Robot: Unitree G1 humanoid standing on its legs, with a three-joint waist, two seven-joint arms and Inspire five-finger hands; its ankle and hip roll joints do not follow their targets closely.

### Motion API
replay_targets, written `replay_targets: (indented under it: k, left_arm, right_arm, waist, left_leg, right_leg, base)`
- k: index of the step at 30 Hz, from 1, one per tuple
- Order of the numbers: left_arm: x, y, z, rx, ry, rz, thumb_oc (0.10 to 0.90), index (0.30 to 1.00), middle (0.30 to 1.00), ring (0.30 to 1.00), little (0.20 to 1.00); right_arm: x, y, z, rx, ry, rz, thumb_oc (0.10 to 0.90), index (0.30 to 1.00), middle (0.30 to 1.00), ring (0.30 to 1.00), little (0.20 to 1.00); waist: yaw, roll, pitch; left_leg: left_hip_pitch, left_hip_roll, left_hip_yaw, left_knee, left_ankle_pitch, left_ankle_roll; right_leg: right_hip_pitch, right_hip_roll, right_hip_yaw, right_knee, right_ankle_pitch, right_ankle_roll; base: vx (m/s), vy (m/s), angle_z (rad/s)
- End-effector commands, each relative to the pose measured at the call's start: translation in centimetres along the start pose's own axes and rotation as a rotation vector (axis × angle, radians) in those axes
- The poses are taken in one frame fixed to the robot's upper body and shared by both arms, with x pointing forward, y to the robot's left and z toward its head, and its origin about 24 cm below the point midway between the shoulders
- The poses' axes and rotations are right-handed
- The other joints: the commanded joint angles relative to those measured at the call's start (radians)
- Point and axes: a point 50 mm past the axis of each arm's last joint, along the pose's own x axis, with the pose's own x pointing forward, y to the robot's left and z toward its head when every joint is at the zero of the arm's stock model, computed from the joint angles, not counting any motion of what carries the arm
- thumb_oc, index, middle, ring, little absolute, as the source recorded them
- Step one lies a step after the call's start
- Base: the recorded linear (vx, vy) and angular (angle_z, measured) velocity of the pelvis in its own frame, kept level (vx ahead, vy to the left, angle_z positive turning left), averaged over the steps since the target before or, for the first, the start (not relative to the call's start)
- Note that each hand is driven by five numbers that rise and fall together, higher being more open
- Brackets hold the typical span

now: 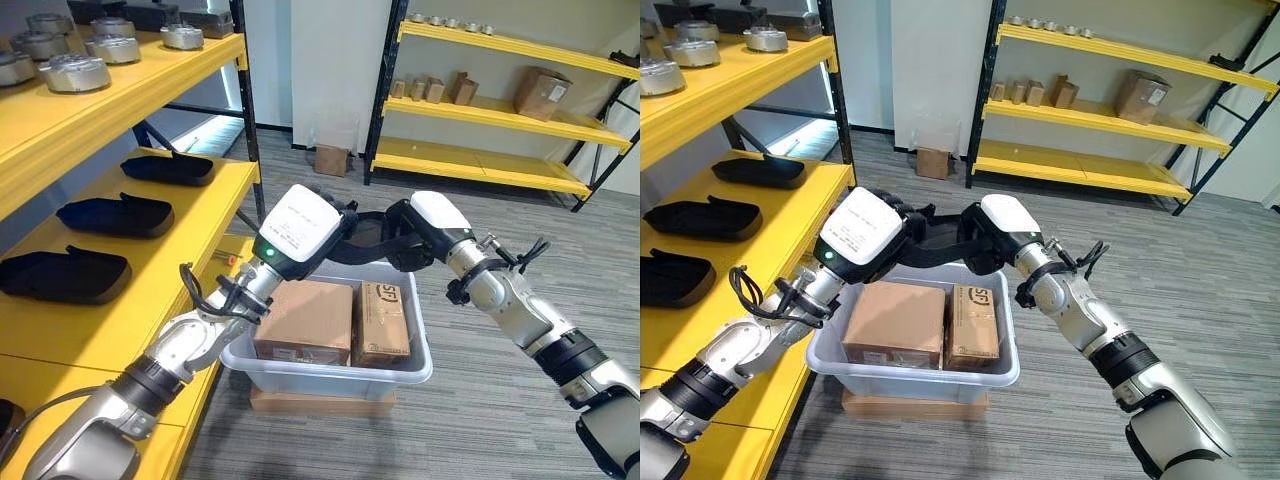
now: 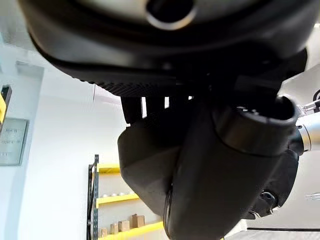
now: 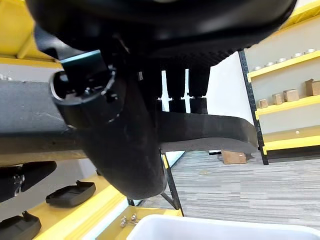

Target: Move parts from the plastic box to the shelf.

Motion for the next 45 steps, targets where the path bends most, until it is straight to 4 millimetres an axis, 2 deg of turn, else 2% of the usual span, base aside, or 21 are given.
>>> replay_targets:
  k: [1,12,13,14,22,25,28,30,36,38,41,43,44,45]
  left_arm:
    - [3.4,2.1,1.0,0.006,-0.105,0.122,0.400,0.300,0.300,0.300,0.300]
    - [3.5,1.8,1.7,-0.055,-0.096,0.134,0.400,0.300,0.300,0.300,0.300]
    - [3.4,1.7,1.6,-0.065,-0.080,0.130,0.400,0.300,0.300,0.300,0.300]
    - [3.4,1.6,1.6,-0.066,-0.080,0.129,0.400,0.300,0.300,0.300,0.300]
    - [2.4,1.0,0.9,-0.094,-0.017,0.105,0.400,0.300,0.300,0.300,0.300]
    - [1.0,0.6,-0.5,-0.086,0.057,0.081,0.400,0.300,0.300,0.300,0.300]
    - [0.0,0.3,-1.3,-0.070,0.095,0.055,0.400,0.300,0.300,0.300,0.300]
    - [-1.8,0.1,-3.1,-0.042,0.190,0.032,0.400,0.300,0.300,0.300,0.300]
    - [-5.0,-0.1,-5.5,-0.050,0.376,0.043,0.400,0.300,0.300,0.300,0.300]
    - [-6.3,0.1,-6.4,-0.057,0.452,0.066,0.400,0.300,0.300,0.300,0.300]
    - [-7.0,0.5,-6.8,-0.066,0.495,0.095,0.400,0.300,0.300,0.300,0.300]
    - [-8.1,1.1,-7.3,-0.071,0.553,0.142,0.400,0.300,0.300,0.300,0.300]
    - [-9.1,1.8,-7.6,-0.086,0.604,0.191,0.400,0.300,0.300,0.300,0.300]
    - [-9.4,2.1,-7.7,-0.084,0.614,0.212,0.400,0.300,0.300,0.300,0.300]
  right_arm:
    - [4.1,-8.4,8.1,0.070,-0.343,-0.336,0.400,0.300,0.300,0.300,0.300]
    - [4.3,-8.1,8.4,0.120,-0.338,-0.358,0.400,0.300,0.300,0.300,0.300]
    - [4.3,-7.9,8.3,0.154,-0.333,-0.357,0.761,0.805,0.805,0.805,0.805]
    - [4.2,-7.9,8.2,0.155,-0.332,-0.356,0.900,1.000,1.000,1.000,1.000]
    - [3.4,-7.4,7.3,0.354,-0.303,-0.377,0.900,1.000,1.000,1.000,1.000]
    - [1.5,-6.8,5.4,0.528,-0.264,-0.423,0.900,1.000,1.000,1.000,1.000]
    - [0.5,-6.6,4.5,0.552,-0.244,-0.436,0.900,1.000,1.000,1.000,1.000]
    - [-1.2,-6.3,3.0,0.591,-0.204,-0.463,0.900,1.000,1.000,1.000,1.000]
    - [-4.0,-5.8,0.5,0.642,-0.128,-0.511,0.900,1.000,1.000,1.000,1.000]
    - [-5.5,-5.5,-1.0,0.650,-0.066,-0.540,0.900,1.000,1.000,1.000,1.000]
    - [-6.7,-5.2,-1.9,0.675,-0.028,-0.567,0.900,1.000,1.000,1.000,1.000]
    - [-8.3,-4.7,-3.0,0.694,0.028,-0.602,0.900,1.000,1.000,1.000,1.000]
    - [-9.8,-4.0,-3.9,0.708,0.084,-0.623,0.900,1.000,1.000,1.000,1.000]
    - [-10.2,-3.7,-4.2,0.712,0.105,-0.632,0.900,1.000,1.000,1.000,1.000]
  waist:
    - [0.007,-0.012,-0.082]
    - [0.003,-0.009,-0.083]
    - [0.002,-0.008,-0.083]
    - [0.002,-0.008,-0.083]
    - [-0.004,0.001,-0.086]
    - [-0.011,0.011,-0.085]
    - [-0.013,0.015,-0.088]
    - [-0.014,0.022,-0.089]
    - [-0.020,0.032,-0.092]
    - [-0.022,0.034,-0.094]
    - [-0.026,0.035,-0.097]
    - [-0.029,0.037,-0.096]
    - [-0.030,0.037,-0.097]
    - [-0.030,0.038,-0.096]
  left_leg:
    - [0.062,0.020,-0.042,-0.007,-0.119,0.008]
    - [0.063,0.017,-0.040,-0.006,-0.121,0.011]
    - [0.063,0.016,-0.040,-0.006,-0.122,0.011]
    - [0.064,0.016,-0.040,-0.006,-0.122,0.011]
    - [0.068,0.014,-0.032,-0.006,-0.126,0.014]
    - [0.069,0.011,-0.028,-0.006,-0.129,0.016]
    - [0.068,0.009,-0.027,-0.006,-0.130,0.017]
    - [0.068,0.006,-0.022,-0.006,-0.131,0.018]
    - [0.067,0.001,-0.019,-0.006,-0.132,0.019]
    - [0.064,-0.002,-0.019,-0.006,-0.133,0.020]
    - [0.062,-0.005,-0.018,-0.006,-0.134,0.022]
    - [0.060,-0.009,-0.020,-0.006,-0.135,0.024]
    - [0.058,-0.014,-0.022,-0.006,-0.136,0.027]
    - [0.056,-0.015,-0.023,-0.006,-0.136,0.028]
  right_leg:
    - [-0.027,-0.057,0.075,0.070,-0.058,0.078]
    - [-0.028,-0.057,0.081,0.072,-0.060,0.076]
    - [-0.028,-0.056,0.081,0.072,-0.060,0.076]
    - [-0.028,-0.056,0.081,0.072,-0.060,0.076]
    - [-0.027,-0.058,0.087,0.069,-0.059,0.077]
    - [-0.030,-0.061,0.092,0.068,-0.057,0.078]
    - [-0.032,-0.062,0.094,0.069,-0.056,0.078]
    - [-0.036,-0.065,0.097,0.068,-0.053,0.081]
    - [-0.042,-0.068,0.102,0.067,-0.051,0.081]
    - [-0.043,-0.069,0.102,0.066,-0.049,0.081]
    - [-0.046,-0.070,0.104,0.066,-0.046,0.082]
    - [-0.047,-0.072,0.105,0.063,-0.038,0.084]
    - [-0.048,-0.075,0.107,0.060,-0.035,0.084]
    - [-0.049,-0.076,0.107,0.061,-0.033,0.085]
  base:
    - [0.00,0.000,0.00]
    - [0.00,0.000,0.00]
    - [0.00,0.000,0.00]
    - [0.00,0.000,0.00]
    - [0.00,0.008,-0.04]
    - [0.00,0.000,0.00]
    - [0.00,0.006,-0.02]
    - [-0.01,0.015,-0.07]
    - [0.00,0.008,-0.09]
    - [0.00,0.000,0.00]
    - [0.00,0.000,0.00]
    - [0.00,0.000,0.00]
    - [0.00,0.000,0.00]
    - [0.00,0.000,0.00]
